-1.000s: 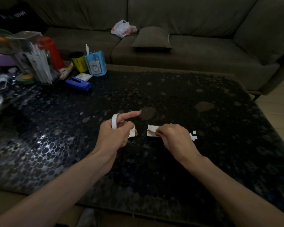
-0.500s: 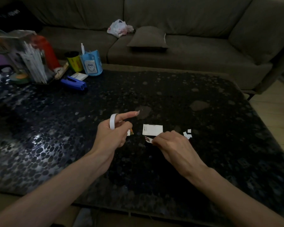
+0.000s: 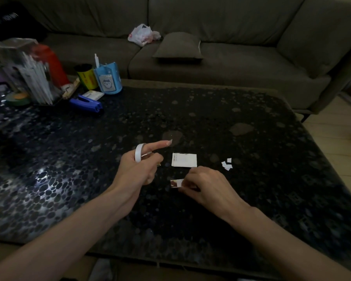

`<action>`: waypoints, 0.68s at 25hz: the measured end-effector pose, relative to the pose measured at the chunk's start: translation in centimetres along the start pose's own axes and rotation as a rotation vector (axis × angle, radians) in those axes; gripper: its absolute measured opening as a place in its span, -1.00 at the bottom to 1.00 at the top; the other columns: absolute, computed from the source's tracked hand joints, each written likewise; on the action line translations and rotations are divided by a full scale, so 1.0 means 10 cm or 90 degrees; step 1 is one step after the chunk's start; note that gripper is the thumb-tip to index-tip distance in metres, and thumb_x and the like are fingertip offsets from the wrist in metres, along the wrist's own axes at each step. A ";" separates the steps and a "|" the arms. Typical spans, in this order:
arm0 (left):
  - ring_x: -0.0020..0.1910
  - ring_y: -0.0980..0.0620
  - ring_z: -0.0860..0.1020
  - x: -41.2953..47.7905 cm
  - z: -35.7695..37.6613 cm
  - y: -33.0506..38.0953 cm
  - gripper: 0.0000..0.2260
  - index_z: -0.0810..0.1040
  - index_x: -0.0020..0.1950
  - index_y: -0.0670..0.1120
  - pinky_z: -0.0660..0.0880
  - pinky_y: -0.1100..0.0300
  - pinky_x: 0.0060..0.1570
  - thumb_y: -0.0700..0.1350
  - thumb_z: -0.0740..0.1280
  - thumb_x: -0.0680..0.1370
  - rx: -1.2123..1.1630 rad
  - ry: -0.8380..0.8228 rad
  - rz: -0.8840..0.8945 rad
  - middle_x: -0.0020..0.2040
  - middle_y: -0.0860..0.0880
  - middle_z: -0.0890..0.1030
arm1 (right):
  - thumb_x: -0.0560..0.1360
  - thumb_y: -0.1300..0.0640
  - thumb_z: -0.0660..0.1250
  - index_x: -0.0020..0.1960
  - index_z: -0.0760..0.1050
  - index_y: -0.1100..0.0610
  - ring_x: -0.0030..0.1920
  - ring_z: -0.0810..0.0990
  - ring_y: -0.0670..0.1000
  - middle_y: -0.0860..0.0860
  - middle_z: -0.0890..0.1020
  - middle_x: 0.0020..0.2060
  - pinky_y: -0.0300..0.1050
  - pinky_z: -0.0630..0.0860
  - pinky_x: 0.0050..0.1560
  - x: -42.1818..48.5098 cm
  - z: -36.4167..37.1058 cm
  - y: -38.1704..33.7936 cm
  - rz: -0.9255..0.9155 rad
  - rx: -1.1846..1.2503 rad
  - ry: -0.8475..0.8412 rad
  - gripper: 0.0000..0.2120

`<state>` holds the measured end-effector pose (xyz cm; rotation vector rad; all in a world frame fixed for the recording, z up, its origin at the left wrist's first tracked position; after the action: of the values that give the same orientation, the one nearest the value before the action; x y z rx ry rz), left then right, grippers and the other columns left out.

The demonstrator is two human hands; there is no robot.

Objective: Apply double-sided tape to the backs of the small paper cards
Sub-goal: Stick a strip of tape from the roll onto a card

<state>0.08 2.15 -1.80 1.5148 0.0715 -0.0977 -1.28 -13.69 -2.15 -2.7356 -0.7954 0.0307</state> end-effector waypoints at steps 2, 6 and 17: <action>-0.53 0.18 0.22 0.00 0.07 -0.06 -0.69 0.72 0.20 0.11 0.23 0.33 -0.54 -0.24 0.33 0.62 -0.019 -0.048 -0.032 -0.49 0.15 0.28 | 0.59 -0.33 0.26 -0.05 0.69 -0.07 -0.09 0.56 -0.14 -0.14 0.61 -0.13 -0.13 0.54 -0.08 0.01 0.01 0.05 0.050 0.061 -0.036 -0.61; -0.53 0.18 0.20 -0.06 0.23 -0.13 -0.73 0.72 0.22 0.05 0.24 0.35 -0.56 -0.22 0.33 0.65 -0.084 -0.147 -0.111 -0.46 0.11 0.23 | 0.62 0.02 0.41 0.23 0.65 -0.14 0.01 0.67 -0.24 -0.17 0.70 0.00 -0.19 0.61 0.12 0.04 -0.13 0.29 0.185 0.386 0.023 -0.80; -0.50 0.16 0.19 -0.12 0.34 -0.11 -0.69 0.74 0.19 0.03 0.22 0.34 -0.57 -0.08 0.48 0.45 -0.096 -0.176 -0.153 -0.38 0.05 0.23 | 0.60 0.32 0.33 0.29 0.66 0.01 0.20 0.70 -0.02 -0.03 0.74 0.17 -0.10 0.56 0.16 0.04 -0.16 0.23 0.217 0.886 0.003 -0.65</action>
<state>-1.33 -1.23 -2.61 1.3256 0.0378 -0.4819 0.37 -15.76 -1.25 -1.4760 -0.1168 0.4535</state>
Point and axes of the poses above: each hand's wrist, its own x-axis towards the middle knuckle, its own z-axis out of the palm, y = z × x, the point moved 10 cm from there along x, towards the middle knuckle
